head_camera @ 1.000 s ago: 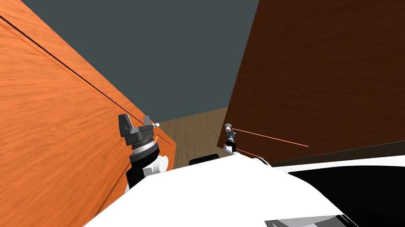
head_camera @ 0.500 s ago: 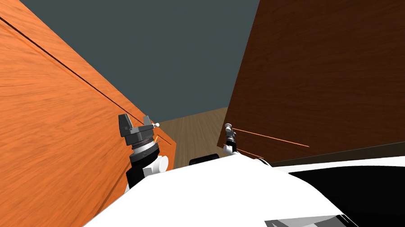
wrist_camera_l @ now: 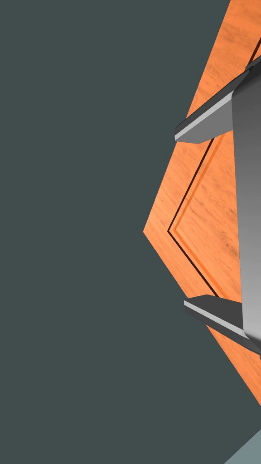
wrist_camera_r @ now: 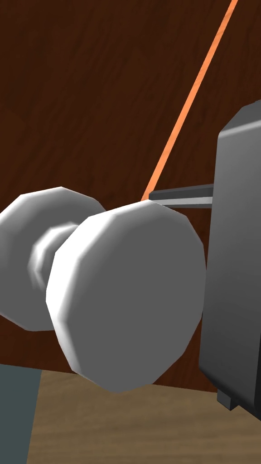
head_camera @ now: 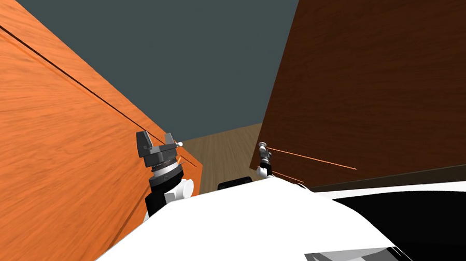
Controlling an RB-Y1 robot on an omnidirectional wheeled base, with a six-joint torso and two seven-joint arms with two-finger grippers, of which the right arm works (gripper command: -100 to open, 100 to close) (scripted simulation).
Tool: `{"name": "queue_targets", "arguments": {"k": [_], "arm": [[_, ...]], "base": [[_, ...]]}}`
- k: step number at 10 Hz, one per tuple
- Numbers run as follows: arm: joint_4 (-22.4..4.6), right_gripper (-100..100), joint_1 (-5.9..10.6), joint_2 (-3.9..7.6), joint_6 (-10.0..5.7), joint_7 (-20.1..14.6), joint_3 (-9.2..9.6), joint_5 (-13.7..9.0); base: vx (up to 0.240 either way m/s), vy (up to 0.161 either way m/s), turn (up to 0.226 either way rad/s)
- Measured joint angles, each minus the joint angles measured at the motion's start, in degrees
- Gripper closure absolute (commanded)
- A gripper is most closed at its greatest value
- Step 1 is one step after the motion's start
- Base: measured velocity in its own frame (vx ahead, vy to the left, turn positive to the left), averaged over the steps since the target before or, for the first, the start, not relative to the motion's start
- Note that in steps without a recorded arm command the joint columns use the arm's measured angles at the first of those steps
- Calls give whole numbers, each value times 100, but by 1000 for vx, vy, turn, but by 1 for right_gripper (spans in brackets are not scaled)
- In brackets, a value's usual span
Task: Push the door open
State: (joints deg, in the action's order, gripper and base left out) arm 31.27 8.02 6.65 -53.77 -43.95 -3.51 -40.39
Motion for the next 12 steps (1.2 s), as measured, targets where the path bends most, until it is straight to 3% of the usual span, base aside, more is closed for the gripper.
{"name": "queue_targets", "arguments": {"k": [2,3,4,5,7,10,12], "arm": [[-25,100,65,-44,41,-154,-28,-55],[139,100,-8,-71,112,-175,-41,-78],[88,100,28,-68,97,-210,-39,-77],[-127,100,142,-33,20,-307,-19,-66],[193,100,12,-122,178,-413,-59,-144],[65,100,40,-124,92,-665,-11,-130],[-164,100,205,-129,39,-770,-25,-156]], "base": [[29,-16,-9],[15,-13,1],[4,0,18],[12,0,-1],[32,-13,-11],[8,3,0],[9,-9,-5]]}}
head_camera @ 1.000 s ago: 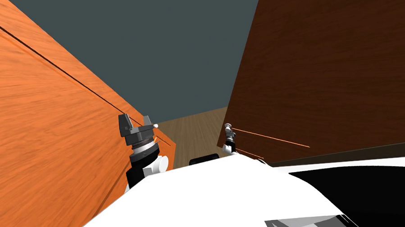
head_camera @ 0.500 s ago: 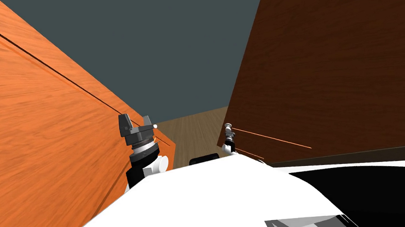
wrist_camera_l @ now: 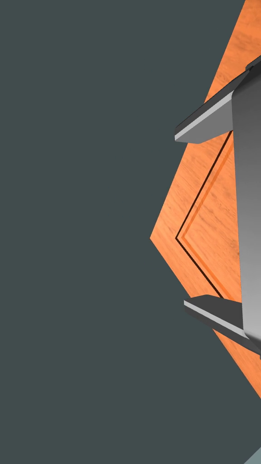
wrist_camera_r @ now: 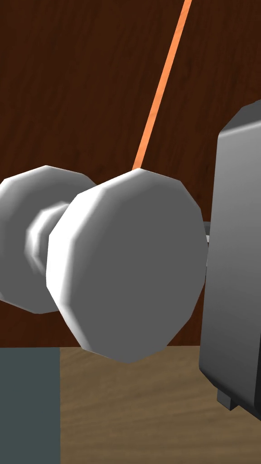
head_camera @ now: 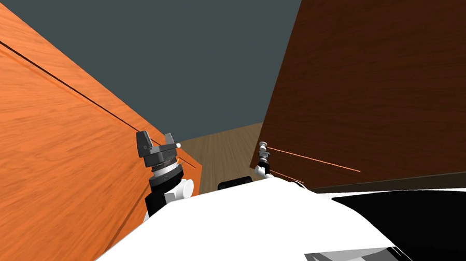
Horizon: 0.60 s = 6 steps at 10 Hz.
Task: Push the door open
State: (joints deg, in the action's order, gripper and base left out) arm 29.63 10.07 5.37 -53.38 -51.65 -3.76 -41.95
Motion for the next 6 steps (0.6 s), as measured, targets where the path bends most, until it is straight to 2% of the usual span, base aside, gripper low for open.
{"name": "queue_targets", "arguments": {"k": [1,2,4,5,6], "arm": [[-171,100,77,0,-89,-139,17,6],[-98,100,14,-15,-86,-149,17,5],[340,100,-185,-76,109,-51,-17,-39],[-10,100,26,-19,25,-225,-3,-40],[251,100,-136,-30,83,-229,-7,-46]], "base": [[14,-9,13],[5,0,-4],[15,-5,-14],[11,-3,28],[6,-6,-22]]}}
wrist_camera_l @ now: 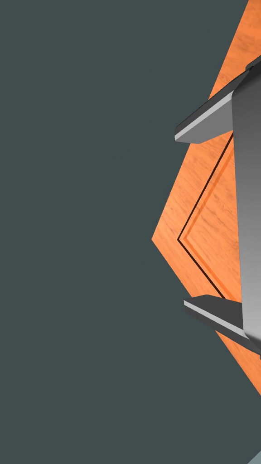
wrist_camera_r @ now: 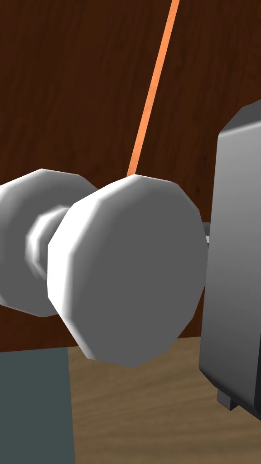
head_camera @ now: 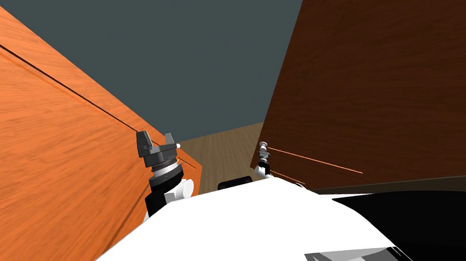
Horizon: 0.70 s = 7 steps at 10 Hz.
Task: Push the door open
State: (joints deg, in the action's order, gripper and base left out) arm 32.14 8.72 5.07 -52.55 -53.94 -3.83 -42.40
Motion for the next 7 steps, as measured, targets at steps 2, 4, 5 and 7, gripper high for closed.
{"name": "queue_targets", "arguments": {"k": [2,4,5,7], "arm": [[194,100,-82,-45,82,111,-21,-15],[-79,-100,65,-66,-50,-45,-7,-17],[-47,-100,43,-61,-54,-109,-3,-61],[42,-100,69,-68,-79,-227,42,-131]], "base": [[0,0,0],[-47,-5,-1],[-170,31,-19],[-192,104,57]]}}
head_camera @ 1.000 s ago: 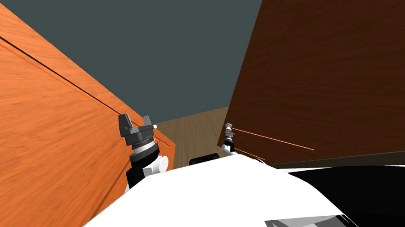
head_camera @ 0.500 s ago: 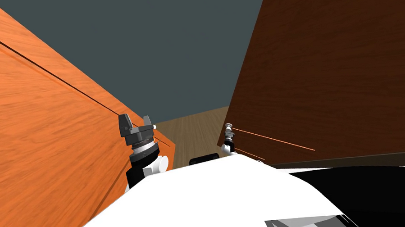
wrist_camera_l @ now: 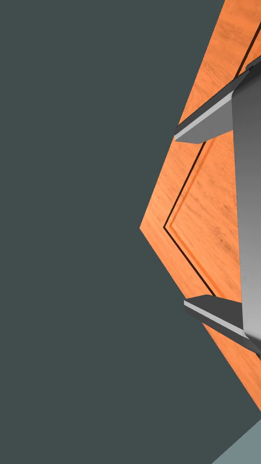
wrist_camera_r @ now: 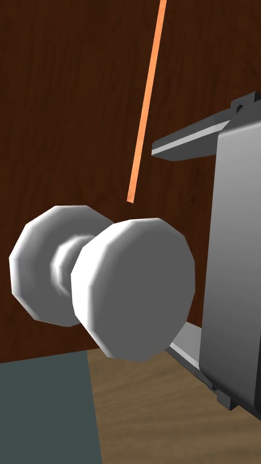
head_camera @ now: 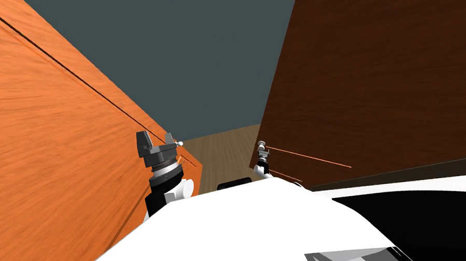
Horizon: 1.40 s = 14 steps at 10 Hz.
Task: Push the door open
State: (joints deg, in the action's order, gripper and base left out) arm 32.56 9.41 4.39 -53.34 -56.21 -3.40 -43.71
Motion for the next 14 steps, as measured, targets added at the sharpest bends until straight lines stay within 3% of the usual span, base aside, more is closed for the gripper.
{"name": "queue_targets", "arguments": {"k": [2,4,6,9,11,13,14], "arm": [[2,-100,52,-80,-97,-145,77,-29],[179,-100,28,-201,-117,-263,128,-105],[203,-100,68,-278,-131,-359,154,-151],[460,-100,-144,-297,-209,-235,-103,-63],[583,-100,-253,-418,-287,-165,-294,-1],[866,-100,-433,-625,-261,-40,-451,43],[877,100,-439,-635,-263,-30,-458,46]], "base": [[-201,69,16],[-191,84,24],[-11,-15,105],[141,-176,197],[113,-180,147],[67,-82,75],[-4,4,-15]]}}
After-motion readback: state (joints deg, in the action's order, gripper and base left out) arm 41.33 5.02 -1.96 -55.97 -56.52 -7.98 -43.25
